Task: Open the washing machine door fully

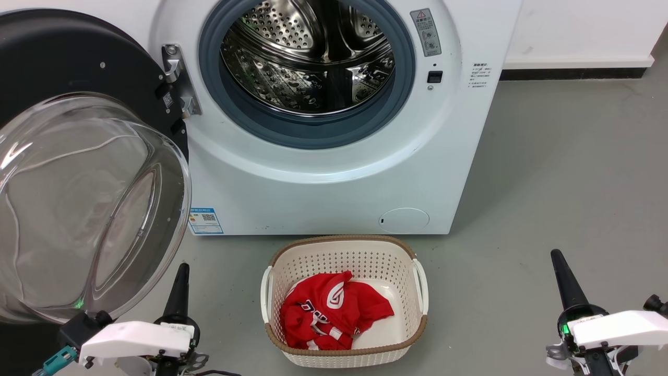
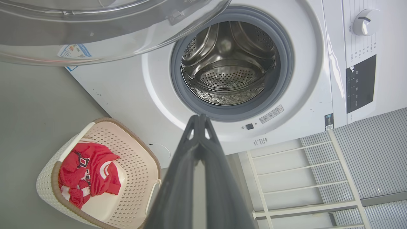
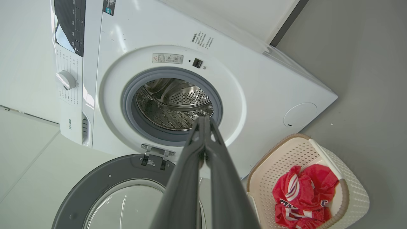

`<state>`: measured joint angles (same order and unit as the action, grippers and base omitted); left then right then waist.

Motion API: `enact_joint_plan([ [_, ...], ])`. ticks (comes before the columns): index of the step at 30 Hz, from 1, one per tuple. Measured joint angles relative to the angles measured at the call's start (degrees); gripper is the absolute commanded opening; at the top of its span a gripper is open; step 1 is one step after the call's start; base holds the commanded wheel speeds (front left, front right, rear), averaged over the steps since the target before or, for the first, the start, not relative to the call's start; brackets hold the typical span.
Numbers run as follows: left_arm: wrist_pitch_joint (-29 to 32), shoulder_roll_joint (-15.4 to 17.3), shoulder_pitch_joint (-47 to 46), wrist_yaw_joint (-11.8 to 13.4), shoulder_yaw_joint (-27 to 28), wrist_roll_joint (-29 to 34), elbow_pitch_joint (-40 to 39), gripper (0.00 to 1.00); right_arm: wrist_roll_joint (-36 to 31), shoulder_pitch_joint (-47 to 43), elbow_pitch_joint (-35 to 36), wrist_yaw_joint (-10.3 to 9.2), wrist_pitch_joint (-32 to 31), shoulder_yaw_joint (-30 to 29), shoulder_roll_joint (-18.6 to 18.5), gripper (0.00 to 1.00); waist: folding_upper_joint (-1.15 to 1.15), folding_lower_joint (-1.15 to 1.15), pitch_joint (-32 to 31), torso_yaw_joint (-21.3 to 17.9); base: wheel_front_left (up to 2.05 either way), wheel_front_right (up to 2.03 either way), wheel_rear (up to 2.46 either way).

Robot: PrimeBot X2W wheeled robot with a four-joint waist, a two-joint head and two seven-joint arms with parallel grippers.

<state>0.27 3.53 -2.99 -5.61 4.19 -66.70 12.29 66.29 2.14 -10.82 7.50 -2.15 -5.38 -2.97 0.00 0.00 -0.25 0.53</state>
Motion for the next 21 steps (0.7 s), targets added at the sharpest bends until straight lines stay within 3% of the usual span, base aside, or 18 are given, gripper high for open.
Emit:
enact_joint_plan([
  [21,2.7,-0.3,-1.2,-0.8,1.1,-11.2,0.8,0.00,11.3,1.4,-1.4,0.00,-1.9,-0.5,0.0,0.00,0.00,0.00,0.2,-0.2,0.00,0.00,0.00],
])
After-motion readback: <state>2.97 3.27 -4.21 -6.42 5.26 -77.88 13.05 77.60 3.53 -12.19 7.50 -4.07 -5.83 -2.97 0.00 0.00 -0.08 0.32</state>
